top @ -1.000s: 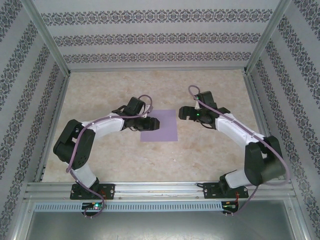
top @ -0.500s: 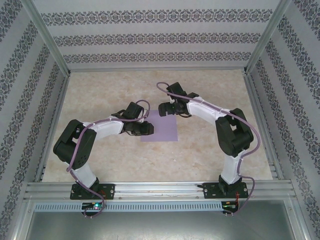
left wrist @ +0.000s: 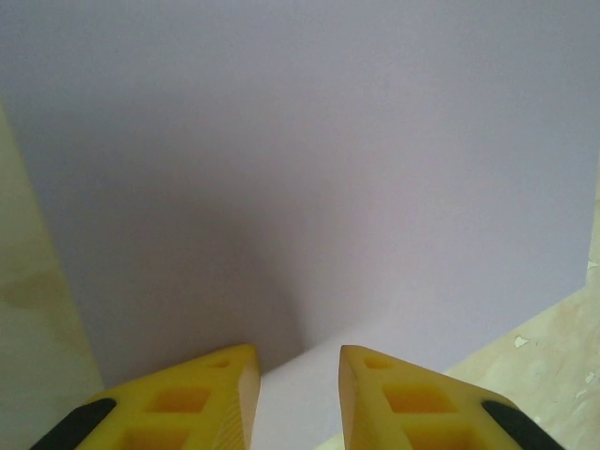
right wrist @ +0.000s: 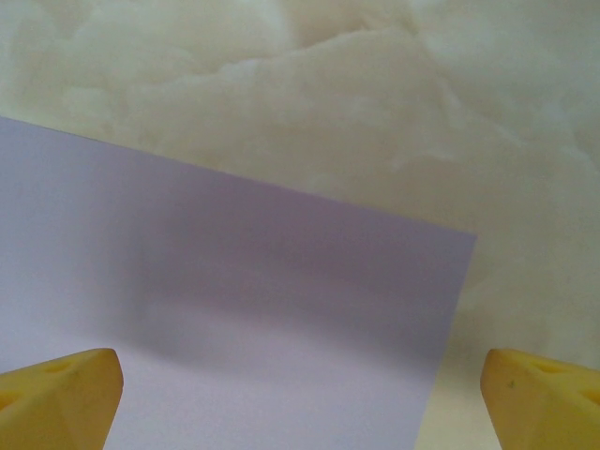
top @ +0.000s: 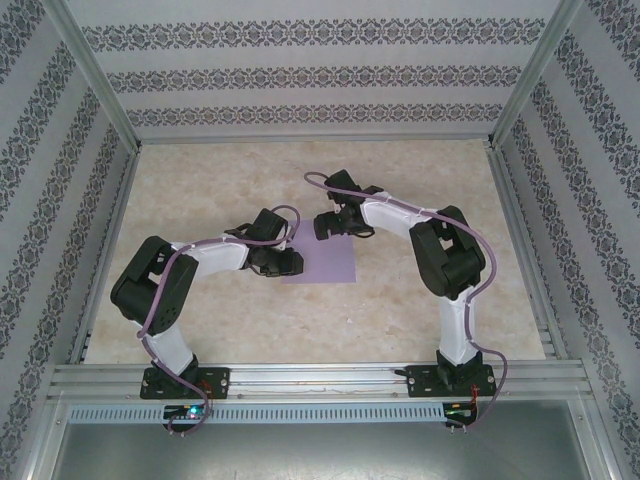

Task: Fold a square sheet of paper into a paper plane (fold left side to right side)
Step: Pick up the square sheet of paper from the center of the table.

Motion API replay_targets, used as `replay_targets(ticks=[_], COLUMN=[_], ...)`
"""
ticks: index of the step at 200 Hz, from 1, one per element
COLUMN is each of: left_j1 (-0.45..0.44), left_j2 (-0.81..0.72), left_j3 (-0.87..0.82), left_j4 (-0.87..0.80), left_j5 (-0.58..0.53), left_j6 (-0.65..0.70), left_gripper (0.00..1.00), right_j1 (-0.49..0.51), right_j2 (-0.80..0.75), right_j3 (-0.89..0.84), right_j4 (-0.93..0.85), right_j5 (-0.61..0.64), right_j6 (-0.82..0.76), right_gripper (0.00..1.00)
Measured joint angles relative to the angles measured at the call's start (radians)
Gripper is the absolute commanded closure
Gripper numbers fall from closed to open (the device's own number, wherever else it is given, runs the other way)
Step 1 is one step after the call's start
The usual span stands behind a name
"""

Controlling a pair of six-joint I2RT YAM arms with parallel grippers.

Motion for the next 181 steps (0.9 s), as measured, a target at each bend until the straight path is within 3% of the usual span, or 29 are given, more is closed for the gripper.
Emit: replay_targets(ticks=[113,181], left_j1=[0.0,0.0], left_j2=[0.009,0.014], left_j3=[0.0,-0.005], left_j4=[0.019,0.056], left_j5=[0.01,0.033], left_j6=[0.003,-0.005], left_gripper=[0.71,0.69], right_j1=[0.054,0.076], right_j2=[0.042,0.037], right_j3=[0.04,0.04], right_j4=[-0.009,-0.02], right_j5=[-0.05,-0.093], right_j6=[0.004,0.029], right_gripper=[0.06,0.28])
